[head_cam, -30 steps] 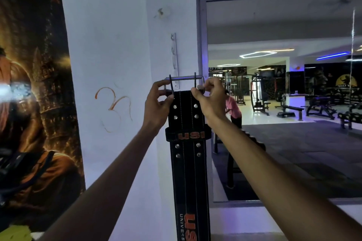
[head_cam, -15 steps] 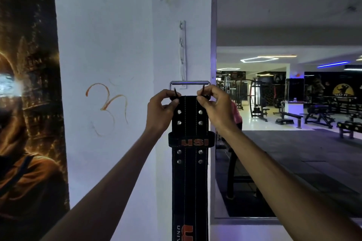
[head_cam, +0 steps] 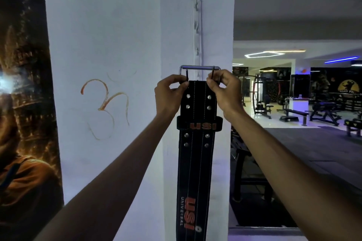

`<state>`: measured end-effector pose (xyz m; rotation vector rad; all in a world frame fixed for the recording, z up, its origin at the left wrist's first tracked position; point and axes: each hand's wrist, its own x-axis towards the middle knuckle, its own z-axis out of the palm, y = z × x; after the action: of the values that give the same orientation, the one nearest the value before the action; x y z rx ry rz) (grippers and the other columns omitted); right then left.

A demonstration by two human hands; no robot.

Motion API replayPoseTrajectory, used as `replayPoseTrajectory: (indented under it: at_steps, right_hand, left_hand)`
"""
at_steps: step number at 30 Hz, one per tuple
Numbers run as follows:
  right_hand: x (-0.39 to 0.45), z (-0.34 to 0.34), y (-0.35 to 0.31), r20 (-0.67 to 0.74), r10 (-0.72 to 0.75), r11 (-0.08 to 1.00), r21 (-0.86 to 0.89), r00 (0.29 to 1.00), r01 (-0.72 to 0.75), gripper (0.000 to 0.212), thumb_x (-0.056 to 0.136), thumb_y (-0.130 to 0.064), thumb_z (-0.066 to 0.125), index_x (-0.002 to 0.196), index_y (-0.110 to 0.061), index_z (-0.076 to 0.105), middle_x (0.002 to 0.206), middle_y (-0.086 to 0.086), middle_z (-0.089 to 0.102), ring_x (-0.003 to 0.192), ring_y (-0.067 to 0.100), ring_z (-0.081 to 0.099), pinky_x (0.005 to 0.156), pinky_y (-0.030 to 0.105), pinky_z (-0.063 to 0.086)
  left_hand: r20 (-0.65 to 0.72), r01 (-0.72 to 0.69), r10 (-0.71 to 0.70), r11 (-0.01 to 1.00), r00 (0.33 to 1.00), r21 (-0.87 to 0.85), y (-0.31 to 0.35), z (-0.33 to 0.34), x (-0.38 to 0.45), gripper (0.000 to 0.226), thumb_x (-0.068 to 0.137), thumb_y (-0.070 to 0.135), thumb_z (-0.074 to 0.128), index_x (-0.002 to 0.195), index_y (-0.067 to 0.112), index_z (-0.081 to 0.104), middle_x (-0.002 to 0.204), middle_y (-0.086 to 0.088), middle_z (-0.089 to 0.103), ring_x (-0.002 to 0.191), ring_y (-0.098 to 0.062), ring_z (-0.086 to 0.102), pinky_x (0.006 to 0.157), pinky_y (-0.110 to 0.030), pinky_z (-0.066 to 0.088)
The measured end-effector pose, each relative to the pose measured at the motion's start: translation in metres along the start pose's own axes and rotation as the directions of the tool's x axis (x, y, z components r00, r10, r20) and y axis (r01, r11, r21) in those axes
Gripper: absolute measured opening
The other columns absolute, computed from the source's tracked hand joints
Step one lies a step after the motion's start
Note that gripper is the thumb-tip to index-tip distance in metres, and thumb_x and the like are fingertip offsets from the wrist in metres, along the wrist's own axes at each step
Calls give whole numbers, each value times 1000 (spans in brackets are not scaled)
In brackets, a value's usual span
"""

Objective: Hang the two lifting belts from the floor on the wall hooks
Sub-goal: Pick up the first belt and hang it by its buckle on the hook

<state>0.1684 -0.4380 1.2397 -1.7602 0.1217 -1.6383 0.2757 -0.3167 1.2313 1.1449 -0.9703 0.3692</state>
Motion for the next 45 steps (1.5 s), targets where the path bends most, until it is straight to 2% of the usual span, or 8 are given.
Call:
replayPoseTrajectory:
  at_steps: [6,10,14,24,30,36,40,45]
  right_hand:
    - [36,20,25,-9,65,998,-8,998,-65,11,82,-12,75,92,-16,70,90,-1,72,96,16,70,90,42,58]
    - [54,27,40,-15,142,990,22,990,-142,18,78,-19,79,89,-24,66,88,0,74,89,20,73,86,46,59]
    - [65,31,53,-18,186,981,58,982,-185,27,75,-23,82,90,-28,59,92,5,75,89,25,73,82,48,60]
    - [64,28,71,-36,258,964,74,966,-255,24,88,-14,65,105,-28,54,88,8,77,84,32,73,82,51,59]
    - [55,25,68,-56,248,967,82,967,-243,19,85,-28,67,103,-26,59,85,8,75,75,27,71,75,51,59]
    - [31,14,67,-114,109,981,-148,987,-125,27,86,-19,63,113,-20,56,98,-6,68,81,6,65,80,42,58]
    - [-3,10,70,-105,-161,905,-412,981,105,26,88,-12,58,113,-18,57,112,-3,63,95,15,63,76,40,57]
    - [-69,9,75,-42,-322,826,-501,946,259,29,84,-4,57,111,-14,61,109,1,66,100,20,62,81,40,53]
  left_hand:
    - [-20,30,-30,999,999,38,-29,15,33,10,86,9,74,89,19,74,91,6,74,92,-14,74,87,-49,62]
    - [-43,74,-73,997,996,28,-46,26,49,18,85,14,74,99,19,63,95,3,74,79,1,71,87,-52,61]
    - [-45,137,-137,991,990,-1,-58,34,62,40,81,29,77,113,28,52,94,8,75,85,-22,76,89,-57,59]
    - [-60,251,-254,966,965,-65,-77,46,55,32,73,35,76,103,25,69,94,1,77,90,-22,77,90,-54,61]
    - [-24,258,-260,965,965,-54,-76,41,52,32,71,41,78,99,28,68,100,-2,77,93,-23,77,91,-53,61]
    - [-2,246,-246,969,969,4,-74,27,36,42,73,43,78,109,22,70,101,2,77,91,-17,77,89,-47,63]
    - [17,226,-229,968,973,110,-79,10,15,35,77,40,77,108,26,69,99,6,76,76,-14,77,85,-50,63]
    - [1,283,-287,945,958,166,-91,-19,-35,23,79,36,74,101,30,70,95,11,75,81,-15,76,87,-51,62]
